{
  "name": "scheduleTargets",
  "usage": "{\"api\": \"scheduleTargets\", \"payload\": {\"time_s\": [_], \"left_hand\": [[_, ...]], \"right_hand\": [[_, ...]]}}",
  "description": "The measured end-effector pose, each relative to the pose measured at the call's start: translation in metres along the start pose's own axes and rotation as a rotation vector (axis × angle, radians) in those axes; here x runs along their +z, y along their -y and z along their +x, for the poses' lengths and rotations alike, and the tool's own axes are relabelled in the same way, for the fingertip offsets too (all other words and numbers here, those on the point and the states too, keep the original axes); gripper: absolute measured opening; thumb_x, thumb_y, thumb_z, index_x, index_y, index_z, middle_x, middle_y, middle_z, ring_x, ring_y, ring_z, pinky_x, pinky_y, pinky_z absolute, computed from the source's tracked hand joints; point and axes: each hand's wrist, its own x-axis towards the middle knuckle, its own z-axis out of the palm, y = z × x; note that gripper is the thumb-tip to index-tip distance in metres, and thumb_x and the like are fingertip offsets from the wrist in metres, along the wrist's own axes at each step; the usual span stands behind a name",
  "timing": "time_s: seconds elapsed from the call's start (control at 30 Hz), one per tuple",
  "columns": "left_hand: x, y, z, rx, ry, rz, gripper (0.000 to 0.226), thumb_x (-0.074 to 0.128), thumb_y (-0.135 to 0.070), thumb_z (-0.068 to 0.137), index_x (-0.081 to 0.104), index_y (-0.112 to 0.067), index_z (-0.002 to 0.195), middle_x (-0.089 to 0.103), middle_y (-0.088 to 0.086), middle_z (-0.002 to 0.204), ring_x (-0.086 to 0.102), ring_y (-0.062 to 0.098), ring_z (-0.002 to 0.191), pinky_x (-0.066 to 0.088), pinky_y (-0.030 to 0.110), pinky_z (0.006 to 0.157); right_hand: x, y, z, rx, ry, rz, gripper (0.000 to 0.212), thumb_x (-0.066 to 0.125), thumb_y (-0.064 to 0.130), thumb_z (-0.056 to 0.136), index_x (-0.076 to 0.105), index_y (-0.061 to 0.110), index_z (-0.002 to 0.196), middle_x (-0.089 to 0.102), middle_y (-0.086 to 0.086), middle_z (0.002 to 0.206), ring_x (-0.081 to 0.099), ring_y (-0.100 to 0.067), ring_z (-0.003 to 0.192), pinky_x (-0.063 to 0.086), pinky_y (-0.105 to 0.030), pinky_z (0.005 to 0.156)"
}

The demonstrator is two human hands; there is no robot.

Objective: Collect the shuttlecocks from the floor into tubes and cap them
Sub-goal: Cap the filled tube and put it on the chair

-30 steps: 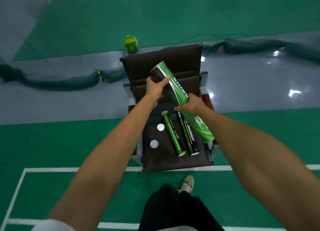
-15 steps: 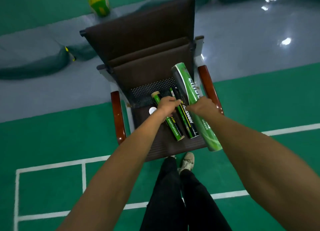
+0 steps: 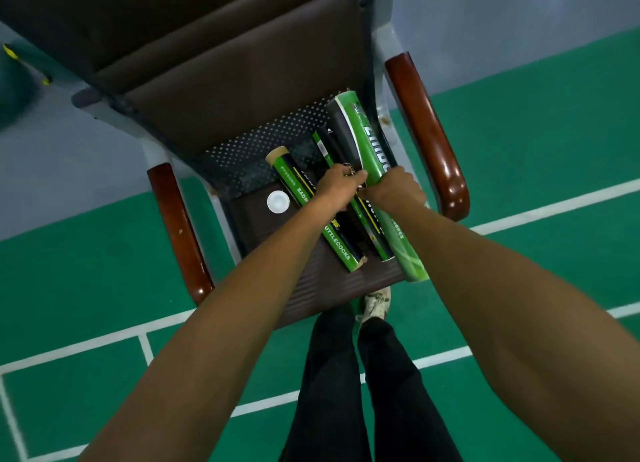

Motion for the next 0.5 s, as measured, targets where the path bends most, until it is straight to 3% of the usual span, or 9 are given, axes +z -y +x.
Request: {"api": "scheduleTargets", "payload": {"time_s": [0.33,0.5], "left_hand": [[0.027,0.05,0.096,-0.104,-0.038,0.025,0.067,0.063,-0.041,0.101,0.033,-0.008,0.151,0.058,0.013,0.133,0.066,0.032,0.107,0.063,0.045,0.086],[0.038,0.067,0.128,-0.199,-0.1,-0.072,0.069,0.068,-0.038,0.099,0.032,-0.006,0.149,0.053,0.013,0.143,0.064,0.033,0.116,0.063,0.041,0.082]], "right_hand": [[0.046,-0.015,0.093,-0.025,-0.066,-0.133,0.092,0.077,0.066,0.075,0.043,0.007,0.137,0.059,-0.011,0.133,0.06,-0.032,0.122,0.048,-0.038,0.09],[0.067,-0.02,0.129,-0.068,-0.097,-0.153,0.091,0.074,0.067,0.077,0.042,0.006,0.137,0.06,-0.013,0.132,0.061,-0.033,0.12,0.047,-0.038,0.089]]}}
